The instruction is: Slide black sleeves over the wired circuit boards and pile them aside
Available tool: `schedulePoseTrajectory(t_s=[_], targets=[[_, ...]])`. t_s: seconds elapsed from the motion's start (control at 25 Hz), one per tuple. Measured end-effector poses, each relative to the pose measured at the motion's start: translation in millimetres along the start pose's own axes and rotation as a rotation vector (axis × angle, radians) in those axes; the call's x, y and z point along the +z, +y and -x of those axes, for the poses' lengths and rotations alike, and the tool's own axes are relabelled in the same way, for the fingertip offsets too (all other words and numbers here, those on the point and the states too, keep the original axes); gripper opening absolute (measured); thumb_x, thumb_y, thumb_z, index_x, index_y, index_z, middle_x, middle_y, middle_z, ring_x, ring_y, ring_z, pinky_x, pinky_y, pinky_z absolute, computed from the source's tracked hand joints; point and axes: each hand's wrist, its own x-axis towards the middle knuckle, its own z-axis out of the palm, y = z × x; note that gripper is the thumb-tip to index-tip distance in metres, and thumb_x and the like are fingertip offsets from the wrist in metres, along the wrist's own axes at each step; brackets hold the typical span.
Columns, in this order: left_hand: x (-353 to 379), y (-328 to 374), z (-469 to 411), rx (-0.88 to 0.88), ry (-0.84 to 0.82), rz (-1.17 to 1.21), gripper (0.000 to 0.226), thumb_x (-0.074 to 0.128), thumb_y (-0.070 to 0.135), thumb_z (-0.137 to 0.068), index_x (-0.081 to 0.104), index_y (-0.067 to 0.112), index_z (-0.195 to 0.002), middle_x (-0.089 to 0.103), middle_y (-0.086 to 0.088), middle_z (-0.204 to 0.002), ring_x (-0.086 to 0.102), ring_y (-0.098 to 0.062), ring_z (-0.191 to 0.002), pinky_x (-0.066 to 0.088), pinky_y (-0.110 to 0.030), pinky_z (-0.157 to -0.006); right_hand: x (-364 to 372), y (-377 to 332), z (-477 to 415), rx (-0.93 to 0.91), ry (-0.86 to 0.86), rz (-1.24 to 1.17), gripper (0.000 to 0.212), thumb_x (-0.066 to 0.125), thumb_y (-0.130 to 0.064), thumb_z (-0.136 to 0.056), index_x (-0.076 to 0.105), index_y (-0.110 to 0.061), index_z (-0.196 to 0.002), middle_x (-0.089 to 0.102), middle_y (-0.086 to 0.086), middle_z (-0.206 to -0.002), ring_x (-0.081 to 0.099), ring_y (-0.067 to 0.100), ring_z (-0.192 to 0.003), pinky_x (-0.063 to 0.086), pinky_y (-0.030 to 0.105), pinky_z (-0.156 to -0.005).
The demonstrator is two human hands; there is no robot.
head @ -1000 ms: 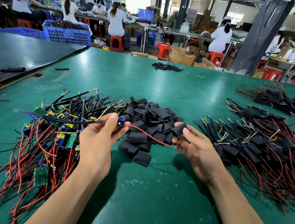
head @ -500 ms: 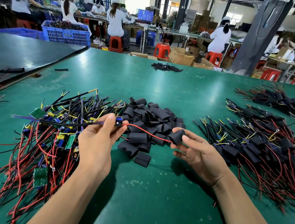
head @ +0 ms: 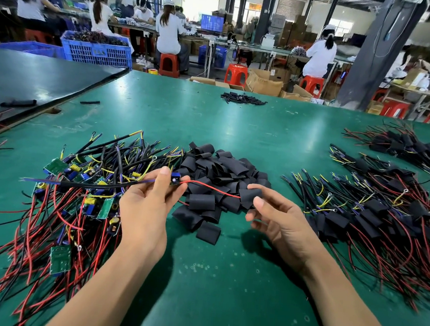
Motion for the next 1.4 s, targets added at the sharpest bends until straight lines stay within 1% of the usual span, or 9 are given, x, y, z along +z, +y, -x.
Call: schedulePoseTrajectory(t_s=[0.16,0.28,0.36,0.52,0.68,0.92,1.12,1.24,1.4], targets=[[3,-2,6,-0.102,-0.075,0.049,0.016,0.055,0.012,-0.101,0.059,-0.002,-0.106,0.068,-0.011,-0.089,0.074,-0.031,-0.096,0.059,-0.027,-0.078,16,9,-3,-0.045,0.135,-0.036,0.04,0.084,-0.03,-0.064,0.078,-0.02,-0.102,0.068,0.0,-0.081,0.062,0.015,-0.062,0.047,0.023,-0.065],[7,-5,12,-0.221,-0.128,0.088,0.019,0.044,0.002,-0.102,0.059,-0.007,-0.111,0.072,-0.018,-0.095,0.072,-0.036,-0.099,0.06,-0.033,-0.08,24,9,-2,-0.045,0.16,-0.103,0.033,0.081,-0.029,-0.065,0.079,-0.022,-0.097,0.072,-0.001,-0.083,0.062,0.013,-0.061,0.049,0.021,-0.064],[9,-9,17,-0.263,-0.186,0.034,0.021,0.043,0.003,-0.103,0.061,-0.005,-0.11,0.072,-0.022,-0.102,0.072,-0.035,-0.099,0.061,-0.036,-0.082,30,10,-2,-0.039,0.153,-0.13,0.031,0.08,-0.027,-0.065,0.079,-0.022,-0.096,0.073,0.001,-0.085,0.062,0.012,-0.06,0.049,0.021,-0.063],[8,-17,25,-0.28,-0.248,-0.144,0.024,0.053,0.014,-0.101,0.067,-0.004,-0.101,0.074,-0.019,-0.093,0.073,-0.029,-0.081,0.062,-0.033,-0.075,39,15,0,-0.051,0.109,-0.095,0.035,0.082,-0.027,-0.068,0.078,-0.021,-0.102,0.073,0.004,-0.085,0.062,0.012,-0.061,0.046,0.021,-0.063],[5,-15,23,-0.307,-0.244,-0.133,0.019,0.058,0.014,-0.097,0.068,-0.002,-0.098,0.071,-0.016,-0.085,0.066,-0.019,-0.064,0.058,-0.026,-0.061,40,15,0,-0.075,0.115,-0.043,0.034,0.086,-0.028,-0.068,0.078,-0.024,-0.101,0.073,0.002,-0.082,0.064,0.013,-0.061,0.046,0.021,-0.062],[3,-12,20,-0.386,-0.237,-0.085,0.017,0.061,0.018,-0.094,0.069,0.003,-0.091,0.073,-0.009,-0.08,0.06,-0.011,-0.055,0.053,-0.021,-0.054,42,15,2,-0.106,0.127,0.042,0.032,0.083,-0.033,-0.07,0.078,-0.028,-0.1,0.073,-0.002,-0.082,0.065,0.015,-0.063,0.046,0.02,-0.061],[4,-10,21,-0.496,-0.257,-0.061,0.02,0.067,0.022,-0.084,0.078,0.013,-0.069,0.074,-0.005,-0.08,0.059,-0.008,-0.052,0.054,-0.019,-0.053,48,15,1,-0.053,0.113,-0.14,0.027,0.09,-0.032,-0.061,0.079,-0.031,-0.086,0.074,-0.008,-0.081,0.063,0.009,-0.056,0.047,0.019,-0.059],[3,-8,20,-0.558,-0.245,-0.028,0.013,0.067,0.019,-0.085,0.075,0.01,-0.081,0.075,-0.006,-0.082,0.06,-0.008,-0.053,0.055,-0.02,-0.053,51,15,1,-0.039,0.116,-0.223,0.023,0.088,-0.031,-0.06,0.079,-0.03,-0.081,0.075,-0.007,-0.081,0.062,0.009,-0.054,0.049,0.02,-0.058],[3,-7,20,-0.581,-0.239,-0.024,0.013,0.07,0.02,-0.079,0.072,0.009,-0.085,0.074,-0.007,-0.082,0.059,-0.009,-0.052,0.055,-0.019,-0.053,49,13,3,-0.084,0.133,-0.075,0.028,0.088,-0.034,-0.062,0.079,-0.029,-0.088,0.074,-0.006,-0.083,0.064,0.013,-0.056,0.049,0.021,-0.059]])
